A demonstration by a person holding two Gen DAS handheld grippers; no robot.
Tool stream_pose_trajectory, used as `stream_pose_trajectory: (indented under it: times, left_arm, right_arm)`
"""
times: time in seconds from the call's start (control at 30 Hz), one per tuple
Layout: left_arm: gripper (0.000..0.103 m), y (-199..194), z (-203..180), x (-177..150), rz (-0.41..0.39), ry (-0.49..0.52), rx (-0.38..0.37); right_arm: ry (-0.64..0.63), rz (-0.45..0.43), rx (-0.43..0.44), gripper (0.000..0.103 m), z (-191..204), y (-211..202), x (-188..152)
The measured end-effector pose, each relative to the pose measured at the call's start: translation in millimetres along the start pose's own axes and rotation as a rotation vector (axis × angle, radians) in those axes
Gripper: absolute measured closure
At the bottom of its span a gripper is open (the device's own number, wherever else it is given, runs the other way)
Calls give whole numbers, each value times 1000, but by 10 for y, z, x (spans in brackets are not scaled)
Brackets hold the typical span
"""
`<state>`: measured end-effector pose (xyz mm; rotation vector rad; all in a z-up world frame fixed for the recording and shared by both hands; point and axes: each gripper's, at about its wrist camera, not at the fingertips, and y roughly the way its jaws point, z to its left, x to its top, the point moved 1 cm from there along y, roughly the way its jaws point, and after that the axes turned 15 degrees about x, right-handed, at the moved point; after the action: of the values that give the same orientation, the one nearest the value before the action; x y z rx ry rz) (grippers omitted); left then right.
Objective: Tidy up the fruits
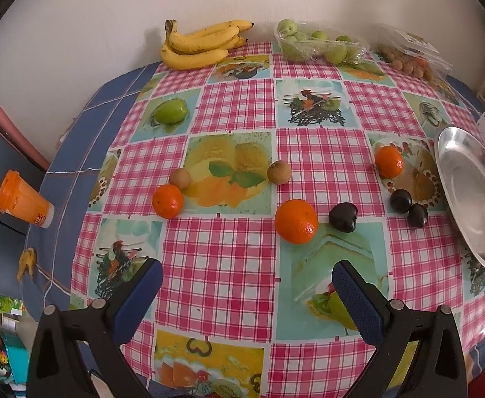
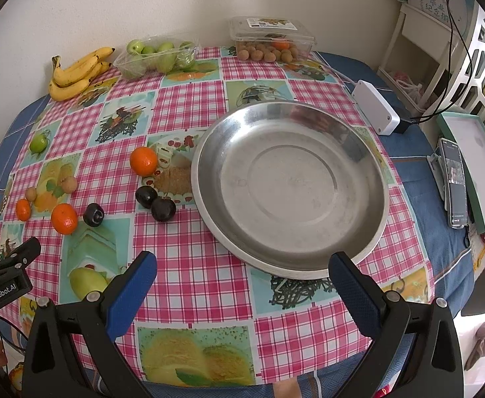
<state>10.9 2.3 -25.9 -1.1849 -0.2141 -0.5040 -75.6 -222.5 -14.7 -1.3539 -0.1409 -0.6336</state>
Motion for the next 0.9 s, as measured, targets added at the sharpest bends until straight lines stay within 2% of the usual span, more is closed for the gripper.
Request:
stream_pose_trajectory:
  times: [0.9]
  left_arm:
    - [0,62,-20,7,32,8,-7]
  right_arm:
    - [-1,7,-3,0,2,19,-7]
